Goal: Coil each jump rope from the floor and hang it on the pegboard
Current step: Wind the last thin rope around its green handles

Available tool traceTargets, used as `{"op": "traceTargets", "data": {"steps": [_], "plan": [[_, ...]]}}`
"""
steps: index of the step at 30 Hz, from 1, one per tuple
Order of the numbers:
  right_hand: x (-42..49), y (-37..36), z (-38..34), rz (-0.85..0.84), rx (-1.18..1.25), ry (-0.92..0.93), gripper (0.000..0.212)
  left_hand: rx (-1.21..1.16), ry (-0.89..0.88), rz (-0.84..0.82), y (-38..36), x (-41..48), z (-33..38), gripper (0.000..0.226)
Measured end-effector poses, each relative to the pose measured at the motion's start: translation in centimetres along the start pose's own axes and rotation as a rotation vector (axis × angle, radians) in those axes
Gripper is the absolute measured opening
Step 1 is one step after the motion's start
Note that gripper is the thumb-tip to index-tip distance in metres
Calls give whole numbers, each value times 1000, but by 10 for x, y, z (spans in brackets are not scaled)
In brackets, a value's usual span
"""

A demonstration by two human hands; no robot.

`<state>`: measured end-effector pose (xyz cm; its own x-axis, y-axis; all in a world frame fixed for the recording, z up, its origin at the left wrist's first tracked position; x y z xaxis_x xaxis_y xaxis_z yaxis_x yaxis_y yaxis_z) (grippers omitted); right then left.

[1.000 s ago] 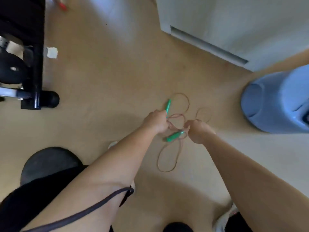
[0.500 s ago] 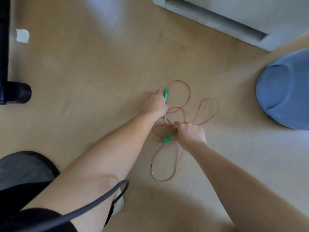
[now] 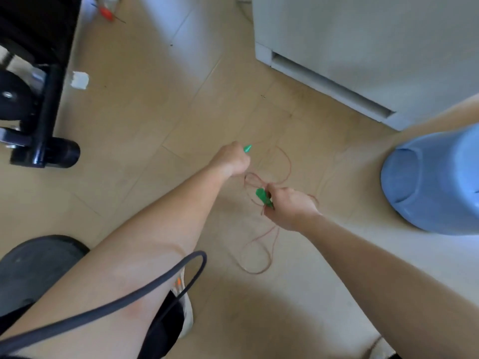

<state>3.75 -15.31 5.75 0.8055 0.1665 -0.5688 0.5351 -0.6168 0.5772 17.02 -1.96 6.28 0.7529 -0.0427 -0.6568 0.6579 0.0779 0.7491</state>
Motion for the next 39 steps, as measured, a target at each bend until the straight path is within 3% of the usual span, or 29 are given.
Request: {"op": "traceTargets", "data": {"steps": [6, 9, 14, 17, 20, 24, 31, 34, 37, 39], "plan": [[-36, 104, -55, 167, 114, 68, 36, -98, -6, 55, 64, -70, -2, 36], [-77, 133, -79, 148, -126, 126, 29, -146, -67, 125, 99, -121, 3, 32], [-152, 147, -120, 151, -210, 159, 24, -319, -241, 131, 140, -218, 10, 20], [-187, 152, -138, 210, -186, 189, 25, -425, -357, 111, 144, -264, 7, 27], [-215, 150, -141, 273, -166, 261, 37, -445, -428, 95, 137, -287, 4, 30], [-232, 151, -133, 296, -103, 321, 37, -535, -455, 71, 127, -291, 4, 27], [-218, 170, -120, 294, -125, 211, 26, -482, -304, 186, 131, -278, 1, 14], [-210, 183, -105, 320, -51, 110, 27, -349, -239, 245, 142, -264, -21, 13], [-204, 196, -102, 381, 54, 100, 23, -34, -180, 324, 145, -251, -38, 36], [-201, 199, -111, 404, 113, 149, 23, -3, -220, 308, 145, -248, -33, 37]]}}
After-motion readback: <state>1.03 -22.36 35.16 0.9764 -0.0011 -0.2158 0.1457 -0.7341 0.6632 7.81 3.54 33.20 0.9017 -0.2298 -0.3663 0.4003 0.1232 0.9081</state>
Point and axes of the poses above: each hand's wrist, its own x-axis towards the middle knuckle, its own y-axis out of the back of the hand, z = x × y, the point moved 1 cm from there along x, towards the middle knuckle, and after that the axes turned 15 degrees about x, right-handed, at the moved point
